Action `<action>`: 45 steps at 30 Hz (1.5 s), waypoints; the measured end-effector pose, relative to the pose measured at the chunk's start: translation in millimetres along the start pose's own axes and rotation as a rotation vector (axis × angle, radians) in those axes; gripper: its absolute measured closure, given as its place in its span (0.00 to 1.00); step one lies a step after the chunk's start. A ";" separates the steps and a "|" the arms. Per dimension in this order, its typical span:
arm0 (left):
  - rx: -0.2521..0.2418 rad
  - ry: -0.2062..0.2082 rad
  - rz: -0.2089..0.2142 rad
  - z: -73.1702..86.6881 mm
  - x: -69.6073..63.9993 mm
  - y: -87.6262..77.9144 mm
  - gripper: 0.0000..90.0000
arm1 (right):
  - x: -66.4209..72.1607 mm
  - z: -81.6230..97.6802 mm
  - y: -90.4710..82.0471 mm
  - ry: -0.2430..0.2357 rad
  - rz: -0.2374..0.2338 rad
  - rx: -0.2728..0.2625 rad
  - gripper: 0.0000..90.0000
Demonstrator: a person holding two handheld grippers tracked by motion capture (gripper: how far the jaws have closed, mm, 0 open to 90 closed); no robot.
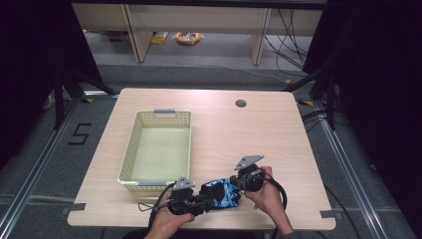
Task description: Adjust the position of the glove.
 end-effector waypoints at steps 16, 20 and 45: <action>-0.034 0.167 -0.090 -1.5 3.3 -18.4 0.59 | -7.9 17.1 -28.0 0.217 0.079 -0.092 0.61; -0.013 0.140 -0.085 0.1 10.3 -20.7 0.56 | -7.0 28.7 -35.5 0.258 0.054 -0.088 0.58; 0.058 -0.038 -0.052 12.3 31.6 -13.2 0.54 | 7.6 37.9 -10.7 0.373 -0.057 0.014 0.52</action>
Point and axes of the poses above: each handheld gripper's, and its own axes: y roughly forward along the jaws, z roughly out of its underside, x roughly to its left, the point moved 2 cm from there along y, roughly forward along the jaws, and after that the axes turned 8 degrees about y, right-handed, at the moved point
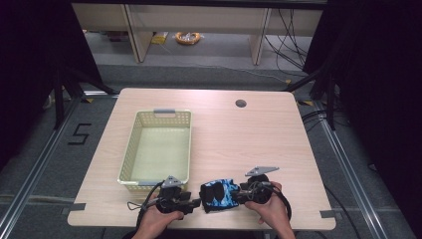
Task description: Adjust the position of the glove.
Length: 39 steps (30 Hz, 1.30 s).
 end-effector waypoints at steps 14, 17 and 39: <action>-0.001 -0.013 0.018 -2.6 -4.5 12.7 0.60 | 9.1 2.0 13.1 -0.071 0.007 0.000 0.62; 0.016 0.010 0.026 -2.9 -5.7 13.6 0.61 | 11.7 3.2 13.8 -0.092 -0.002 0.008 0.69; 0.003 -0.039 0.059 -2.3 -6.9 -5.1 0.58 | 9.8 8.5 13.4 -0.039 0.009 -0.016 0.82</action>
Point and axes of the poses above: each handheld gripper's, and its own axes: y roughly forward along the jaws, z roughly out of its underside, x roughly to its left, the point moved 2 cm from there along y, roughly forward along the jaws, and after that the axes turned 8 degrees about y, right-handed, at the moved point
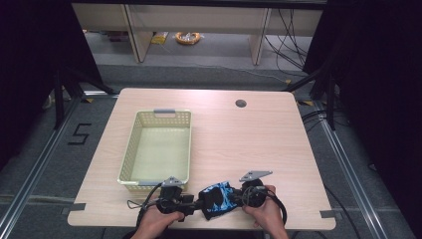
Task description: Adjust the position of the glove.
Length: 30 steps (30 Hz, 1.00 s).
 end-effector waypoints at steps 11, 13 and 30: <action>0.027 -0.085 0.064 7.6 1.8 13.4 0.70 | -0.4 0.1 1.1 -0.030 -0.040 -0.021 0.81; 0.028 -0.099 0.074 7.3 2.7 13.8 0.70 | -0.4 0.2 1.3 -0.028 -0.035 -0.020 0.81; -0.009 -0.148 0.105 1.7 4.3 28.2 0.84 | -5.5 0.6 -0.9 -0.047 -0.070 -0.009 0.86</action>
Point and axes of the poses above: each handheld gripper's, and its own axes: y roughly forward along the jaws, z roughly out of its underside, x roughly to its left, the point moved 2 cm from there along y, roughly forward along the jaws, and after that the axes turned 8 degrees about y, right-handed, at the moved point
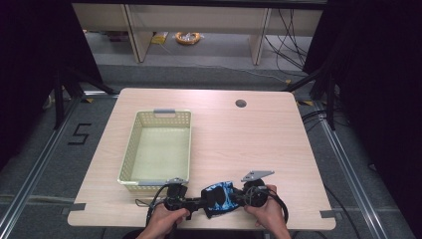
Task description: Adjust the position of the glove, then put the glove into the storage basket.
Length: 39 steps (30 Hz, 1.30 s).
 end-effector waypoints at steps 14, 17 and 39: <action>-0.034 0.028 0.038 -1.6 -1.8 1.1 0.95 | -1.3 1.3 -4.8 0.017 -0.016 -0.023 0.92; -0.060 0.031 0.038 -5.6 -6.1 -4.7 0.96 | 1.9 0.0 -8.3 0.023 -0.037 -0.048 0.92; -0.122 0.130 0.075 -23.3 -21.1 -53.3 0.95 | 39.2 -11.2 -53.2 -0.019 -0.118 -0.198 0.92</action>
Point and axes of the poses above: each handheld gripper's, and its own axes: y roughly forward along the jaws, z roughly out of its underside, x roughly to its left, the point moved 2 cm from there along y, roughly forward along the jaws, and after that the axes turned 8 degrees about y, right-handed, at the moved point
